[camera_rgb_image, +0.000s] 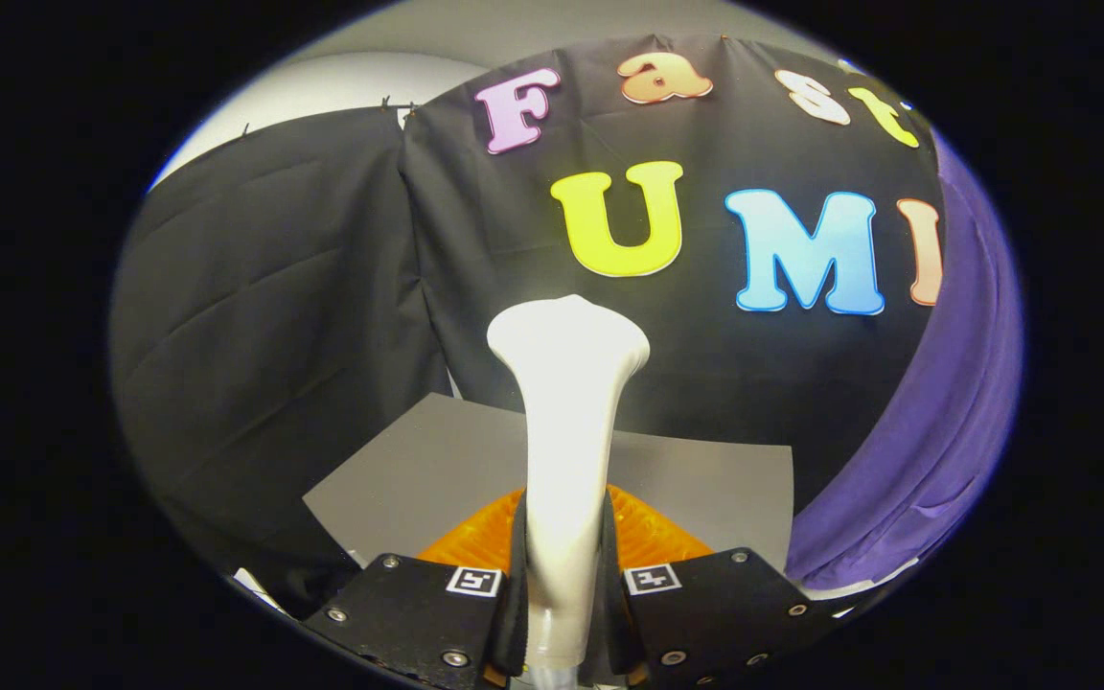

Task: Iron the clothes twice with a garment steamer, once on the left side and once on the right side.

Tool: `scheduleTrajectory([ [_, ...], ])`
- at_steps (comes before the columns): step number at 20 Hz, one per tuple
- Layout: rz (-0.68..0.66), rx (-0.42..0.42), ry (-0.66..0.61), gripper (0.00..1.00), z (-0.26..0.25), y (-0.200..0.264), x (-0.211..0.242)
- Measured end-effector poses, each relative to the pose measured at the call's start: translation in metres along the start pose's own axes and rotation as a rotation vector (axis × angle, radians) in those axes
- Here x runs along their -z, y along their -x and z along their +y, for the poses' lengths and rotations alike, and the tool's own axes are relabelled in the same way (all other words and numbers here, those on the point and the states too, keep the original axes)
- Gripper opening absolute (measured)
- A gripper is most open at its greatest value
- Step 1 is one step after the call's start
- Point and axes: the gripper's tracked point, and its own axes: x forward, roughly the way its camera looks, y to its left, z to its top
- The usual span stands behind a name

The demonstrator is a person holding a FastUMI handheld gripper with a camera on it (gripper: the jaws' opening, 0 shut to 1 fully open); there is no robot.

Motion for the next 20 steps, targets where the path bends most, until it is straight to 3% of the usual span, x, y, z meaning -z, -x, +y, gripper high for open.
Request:
scheduleTrajectory([
  [9, -0.065, 0.039, -0.019, 0.32, -0.010, 0.105, 0.058],
  [20, -0.245, 0.174, -0.135, 0.32, -0.050, 0.234, 0.135],
])
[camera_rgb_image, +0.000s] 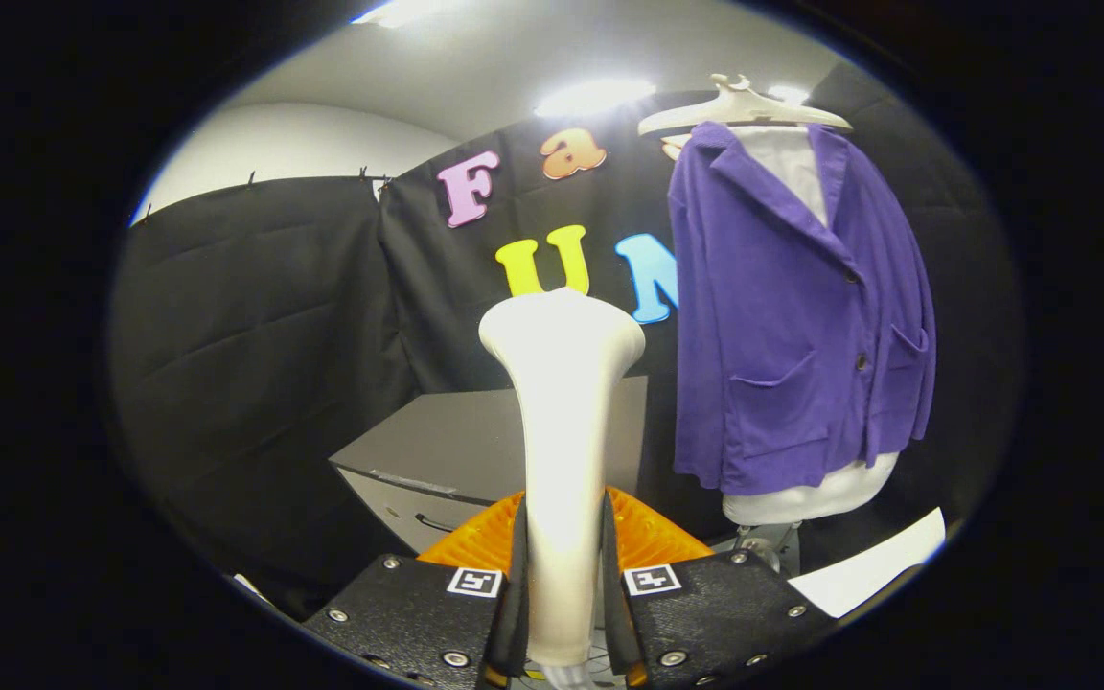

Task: Iron the clothes twice with a garment steamer, once on the left side and once on the right side.

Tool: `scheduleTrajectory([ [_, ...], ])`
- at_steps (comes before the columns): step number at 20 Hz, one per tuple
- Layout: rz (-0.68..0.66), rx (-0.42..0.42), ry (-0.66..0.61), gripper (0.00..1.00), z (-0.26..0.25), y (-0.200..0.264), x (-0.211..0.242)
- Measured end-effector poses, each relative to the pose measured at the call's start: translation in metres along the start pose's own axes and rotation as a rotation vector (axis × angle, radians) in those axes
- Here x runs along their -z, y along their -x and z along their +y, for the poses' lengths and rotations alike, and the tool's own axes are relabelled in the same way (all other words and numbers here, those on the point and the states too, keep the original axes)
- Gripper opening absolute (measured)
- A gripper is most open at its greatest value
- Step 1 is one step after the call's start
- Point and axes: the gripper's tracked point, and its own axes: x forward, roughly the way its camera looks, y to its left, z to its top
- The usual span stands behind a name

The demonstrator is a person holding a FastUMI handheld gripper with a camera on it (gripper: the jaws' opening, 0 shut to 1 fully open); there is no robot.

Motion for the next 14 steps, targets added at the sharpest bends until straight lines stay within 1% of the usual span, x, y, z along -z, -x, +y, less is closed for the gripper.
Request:
scheduleTrajectory([
  [4, -0.060, 0.042, -0.046, 0.32, -0.023, 0.027, -0.003],
  [8, -0.109, 0.075, -0.035, 0.32, -0.044, 0.036, -0.031],
  [14, -0.181, 0.098, -0.017, 0.32, -0.066, 0.017, -0.092],
])
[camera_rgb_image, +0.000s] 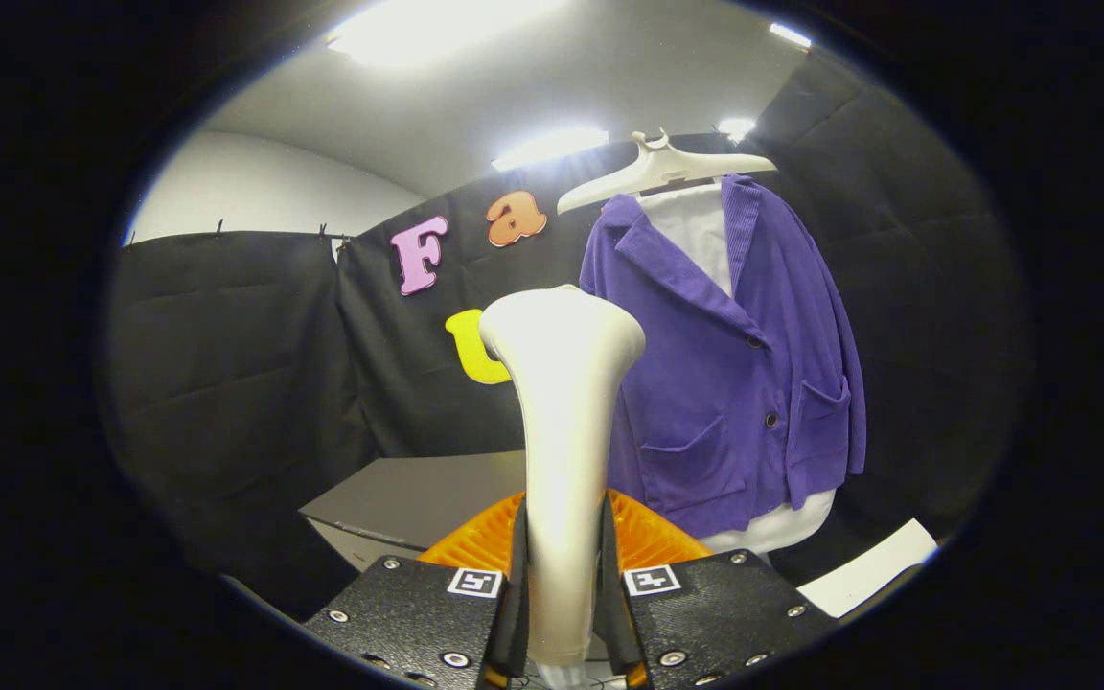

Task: Iron the clothes twice with a garment steamer, once on the left side and once on the right side.

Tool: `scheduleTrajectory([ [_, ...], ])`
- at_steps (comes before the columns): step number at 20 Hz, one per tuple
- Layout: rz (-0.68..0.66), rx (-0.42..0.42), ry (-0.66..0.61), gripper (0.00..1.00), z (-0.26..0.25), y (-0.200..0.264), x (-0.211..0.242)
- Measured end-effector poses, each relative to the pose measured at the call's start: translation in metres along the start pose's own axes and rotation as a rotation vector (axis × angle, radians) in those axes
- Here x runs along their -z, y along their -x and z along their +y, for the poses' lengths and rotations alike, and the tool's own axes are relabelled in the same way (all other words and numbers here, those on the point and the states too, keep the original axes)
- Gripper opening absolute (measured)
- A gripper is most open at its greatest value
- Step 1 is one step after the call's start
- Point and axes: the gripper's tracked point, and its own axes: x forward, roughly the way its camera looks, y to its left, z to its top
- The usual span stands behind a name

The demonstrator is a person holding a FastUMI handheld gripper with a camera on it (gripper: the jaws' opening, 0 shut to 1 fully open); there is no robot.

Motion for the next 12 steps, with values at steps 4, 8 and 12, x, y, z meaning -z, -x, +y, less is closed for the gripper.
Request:
scheduleTrajectory([
  [4, -0.055, 0.028, 0.013, 0.32, -0.014, -0.028, -0.042],
  [8, -0.115, 0.083, 0.044, 0.32, -0.030, -0.056, -0.071],
  [12, -0.150, 0.124, 0.078, 0.32, -0.041, -0.088, -0.093],
])
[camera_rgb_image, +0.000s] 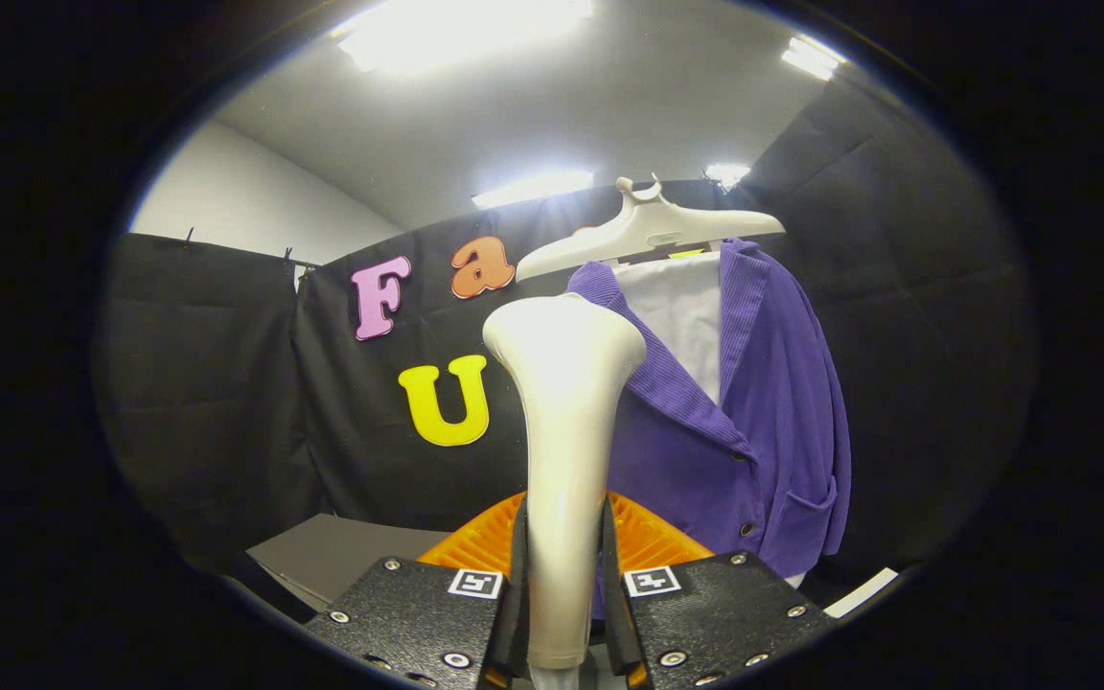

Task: Iron the clothes twice with a garment steamer, once on the left side and once on the right side.

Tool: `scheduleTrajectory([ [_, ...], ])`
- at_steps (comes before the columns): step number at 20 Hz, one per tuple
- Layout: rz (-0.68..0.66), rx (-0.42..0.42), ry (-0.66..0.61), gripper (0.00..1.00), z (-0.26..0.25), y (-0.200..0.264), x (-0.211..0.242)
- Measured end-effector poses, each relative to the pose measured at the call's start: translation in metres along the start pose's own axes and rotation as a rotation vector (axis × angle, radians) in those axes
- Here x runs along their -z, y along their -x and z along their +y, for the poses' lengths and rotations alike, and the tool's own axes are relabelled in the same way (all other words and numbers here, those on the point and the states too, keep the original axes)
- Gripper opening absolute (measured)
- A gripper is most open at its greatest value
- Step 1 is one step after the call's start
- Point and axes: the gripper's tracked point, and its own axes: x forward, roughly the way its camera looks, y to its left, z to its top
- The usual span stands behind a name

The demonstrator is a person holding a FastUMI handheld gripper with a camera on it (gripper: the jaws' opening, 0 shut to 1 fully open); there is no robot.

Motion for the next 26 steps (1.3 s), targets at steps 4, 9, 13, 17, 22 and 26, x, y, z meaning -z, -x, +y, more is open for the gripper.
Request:
scheduleTrajectory([
  [4, -0.025, 0.055, 0.074, 0.32, -0.013, -0.032, -0.008],
  [9, -0.008, 0.099, 0.105, 0.32, -0.025, -0.059, 0.000],
  [13, 0.027, 0.119, 0.106, 0.32, -0.032, -0.066, 0.018],
  [17, 0.076, 0.128, 0.099, 0.32, -0.039, -0.064, 0.047],
  [22, 0.151, 0.133, 0.092, 0.32, -0.050, -0.056, 0.086],
  [26, 0.198, 0.134, 0.093, 0.32, -0.054, -0.047, 0.112],
])
